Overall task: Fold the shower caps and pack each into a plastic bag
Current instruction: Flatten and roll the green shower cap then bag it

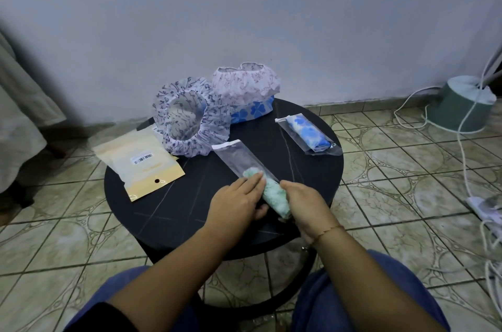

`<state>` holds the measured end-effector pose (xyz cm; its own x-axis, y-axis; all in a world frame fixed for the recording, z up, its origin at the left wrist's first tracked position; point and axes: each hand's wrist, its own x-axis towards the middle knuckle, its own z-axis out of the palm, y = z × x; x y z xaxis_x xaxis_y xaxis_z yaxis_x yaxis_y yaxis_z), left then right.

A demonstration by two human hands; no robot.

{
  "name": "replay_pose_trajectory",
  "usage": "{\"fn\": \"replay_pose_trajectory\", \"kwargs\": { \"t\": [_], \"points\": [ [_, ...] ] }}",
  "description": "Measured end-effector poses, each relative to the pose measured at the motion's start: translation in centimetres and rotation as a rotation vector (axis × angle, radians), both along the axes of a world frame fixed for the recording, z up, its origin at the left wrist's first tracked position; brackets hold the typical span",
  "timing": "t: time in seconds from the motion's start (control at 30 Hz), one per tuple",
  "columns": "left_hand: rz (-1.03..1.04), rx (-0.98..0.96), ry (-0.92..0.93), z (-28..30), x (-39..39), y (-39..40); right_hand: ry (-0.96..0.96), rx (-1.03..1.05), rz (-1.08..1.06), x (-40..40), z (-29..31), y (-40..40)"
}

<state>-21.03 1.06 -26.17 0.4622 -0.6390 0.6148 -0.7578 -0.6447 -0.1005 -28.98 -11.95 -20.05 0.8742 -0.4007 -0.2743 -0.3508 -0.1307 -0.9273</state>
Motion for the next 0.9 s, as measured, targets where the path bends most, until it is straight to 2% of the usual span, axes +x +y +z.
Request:
{"fn": "replay_pose_trajectory", "kwargs": {
  "t": [0.1, 0.17, 0.27, 0.33, 0.5, 0.63, 0.8, 0.9],
  "points": [
    [-0.025, -0.012, 0.010, 0.0, 0.0, 0.0, -0.005, 0.249, -0.131, -0.3, -1.0, -0.3],
    [-0.044, -0.012, 0.003, 0.2, -0.1, 0.0, -0.029, 0.299, -0.197, -0.2, -1.7, -0.4],
    [-0.076, 0.002, -0.010, 0.2, -0.2, -0.1, -0.092, 0.208, -0.291, 0.1, -2.4, -0.4],
    [-0.079, -0.004, 0.000, 0.2, -0.2, 0.0, -0.110, 0.117, -0.282, 0.0, -2.3, -0.3],
    [-0.062, -0.008, 0.030, 0.1, -0.1, 0.1, -0.082, -0.064, 0.025, -0.7, -1.7, -0.9],
    [-0.056, -0.024, 0.078, 0.1, -0.1, 0.1, -0.052, -0.517, 0.242, -0.2, -1.5, -2.0],
    [-0.054, 0.003, 0.158, 0.1, -0.2, 0.1, -0.205, -0.939, 0.229, 0.7, -1.9, -1.8],
    [-0.046, 0.024, 0.189, 0.5, -0.4, 0.1, -0.371, -1.147, 0.159, 1.2, -2.5, -1.5]
  ]
}}
